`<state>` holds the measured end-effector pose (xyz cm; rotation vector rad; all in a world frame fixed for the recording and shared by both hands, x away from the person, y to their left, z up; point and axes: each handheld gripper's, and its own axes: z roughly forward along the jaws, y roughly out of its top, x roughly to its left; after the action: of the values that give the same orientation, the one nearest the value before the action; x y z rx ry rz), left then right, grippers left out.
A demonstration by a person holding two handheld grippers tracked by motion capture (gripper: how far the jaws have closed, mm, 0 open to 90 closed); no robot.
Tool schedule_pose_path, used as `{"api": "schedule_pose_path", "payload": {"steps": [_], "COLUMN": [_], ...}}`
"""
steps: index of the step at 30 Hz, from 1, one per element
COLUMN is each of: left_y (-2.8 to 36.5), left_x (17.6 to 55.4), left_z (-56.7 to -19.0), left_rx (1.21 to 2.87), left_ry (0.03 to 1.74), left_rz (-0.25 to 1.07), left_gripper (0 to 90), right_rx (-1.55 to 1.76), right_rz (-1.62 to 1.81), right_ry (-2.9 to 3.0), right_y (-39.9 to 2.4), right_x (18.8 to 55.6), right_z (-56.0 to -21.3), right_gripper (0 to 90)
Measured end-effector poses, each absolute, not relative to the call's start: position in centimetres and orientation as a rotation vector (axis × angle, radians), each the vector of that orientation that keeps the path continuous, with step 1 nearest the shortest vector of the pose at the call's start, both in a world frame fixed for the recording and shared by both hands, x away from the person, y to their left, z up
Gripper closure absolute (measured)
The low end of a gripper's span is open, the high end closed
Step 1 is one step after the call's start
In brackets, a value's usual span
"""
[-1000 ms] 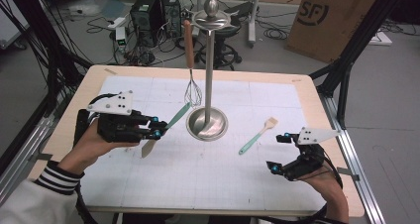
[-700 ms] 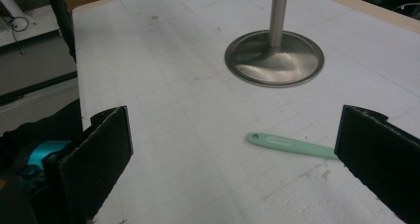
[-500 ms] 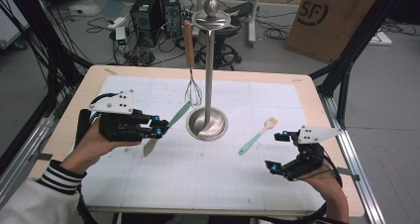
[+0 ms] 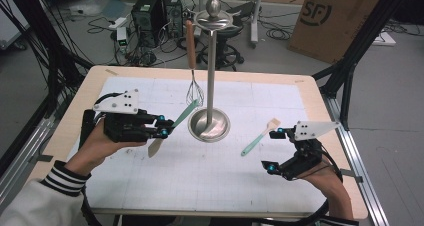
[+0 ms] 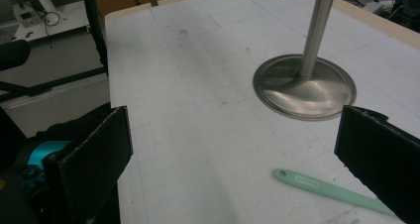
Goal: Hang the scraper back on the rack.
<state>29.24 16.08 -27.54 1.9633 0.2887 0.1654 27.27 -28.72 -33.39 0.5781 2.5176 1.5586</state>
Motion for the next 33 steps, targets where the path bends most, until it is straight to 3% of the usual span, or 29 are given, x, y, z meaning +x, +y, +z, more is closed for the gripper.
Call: {"api": "schedule_pose_path", "payload": {"steps": [33], "left_y": [15.0], "left_x": [28.9], "left_z": [-27.0], "left_rx": [1.921], "left_ry": [0.325], "left_rz": [0.210], "left_gripper": [79.7], "right_rx": [0.471], "right_rz": [1.703], "right_ry": [2.516], "right_y": [-22.3], "right_x": [28.5], "right_z": [-27.2], "right_gripper": [0.3]}}
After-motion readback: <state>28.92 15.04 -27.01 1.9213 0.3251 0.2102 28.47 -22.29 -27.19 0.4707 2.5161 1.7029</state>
